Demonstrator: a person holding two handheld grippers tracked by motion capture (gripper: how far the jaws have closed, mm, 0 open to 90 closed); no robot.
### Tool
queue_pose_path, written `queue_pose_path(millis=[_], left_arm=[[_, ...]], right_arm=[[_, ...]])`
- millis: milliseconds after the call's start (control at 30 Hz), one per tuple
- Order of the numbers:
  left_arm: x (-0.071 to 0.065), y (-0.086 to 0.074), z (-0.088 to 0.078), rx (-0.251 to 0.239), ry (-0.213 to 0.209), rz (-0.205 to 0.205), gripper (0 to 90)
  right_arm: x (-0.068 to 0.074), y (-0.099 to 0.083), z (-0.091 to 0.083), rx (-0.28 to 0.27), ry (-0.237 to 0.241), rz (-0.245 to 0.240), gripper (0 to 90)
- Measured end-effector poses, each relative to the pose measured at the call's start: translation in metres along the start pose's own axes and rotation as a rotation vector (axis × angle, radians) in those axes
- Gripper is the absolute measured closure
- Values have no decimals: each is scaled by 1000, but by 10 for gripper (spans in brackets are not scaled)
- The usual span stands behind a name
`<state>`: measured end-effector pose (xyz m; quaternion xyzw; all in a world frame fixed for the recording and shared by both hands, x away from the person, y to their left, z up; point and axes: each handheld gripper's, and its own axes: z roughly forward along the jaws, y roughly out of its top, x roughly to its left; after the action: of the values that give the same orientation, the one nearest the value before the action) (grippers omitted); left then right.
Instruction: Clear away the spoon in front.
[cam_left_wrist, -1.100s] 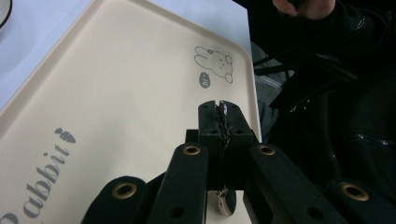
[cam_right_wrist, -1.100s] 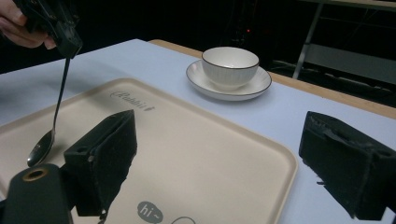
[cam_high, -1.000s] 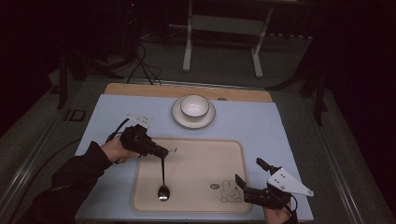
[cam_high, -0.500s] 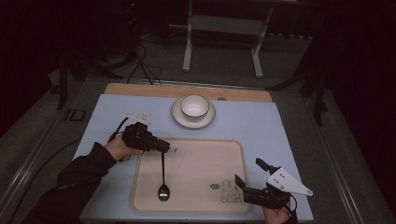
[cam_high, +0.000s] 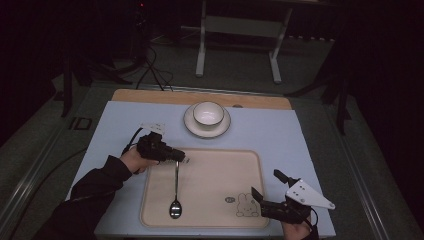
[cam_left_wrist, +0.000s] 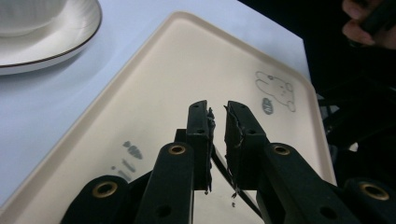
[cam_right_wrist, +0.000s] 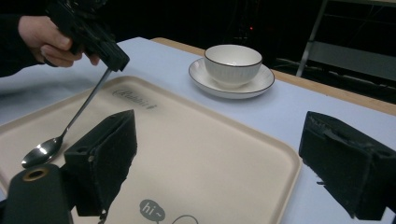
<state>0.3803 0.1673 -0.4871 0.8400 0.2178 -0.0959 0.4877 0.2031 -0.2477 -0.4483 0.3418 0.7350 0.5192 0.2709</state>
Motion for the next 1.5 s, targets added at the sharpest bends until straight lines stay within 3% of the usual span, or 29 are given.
queue_pose_path(millis=[267,733,1300,1500], left_arm=[[14,-10,10,-4,33,-59,801],[32,-24,23,43,94,-132,802],[37,-25,30,56,111,-140,802],[31,-22,27,44,103,-108,794]], right_arm=[[0,0,0,-1,0,1,114],[0,0,0,0,4,-2,114],[0,-1,1,5,9,2,114],[0,-1,1,5,9,4,114]])
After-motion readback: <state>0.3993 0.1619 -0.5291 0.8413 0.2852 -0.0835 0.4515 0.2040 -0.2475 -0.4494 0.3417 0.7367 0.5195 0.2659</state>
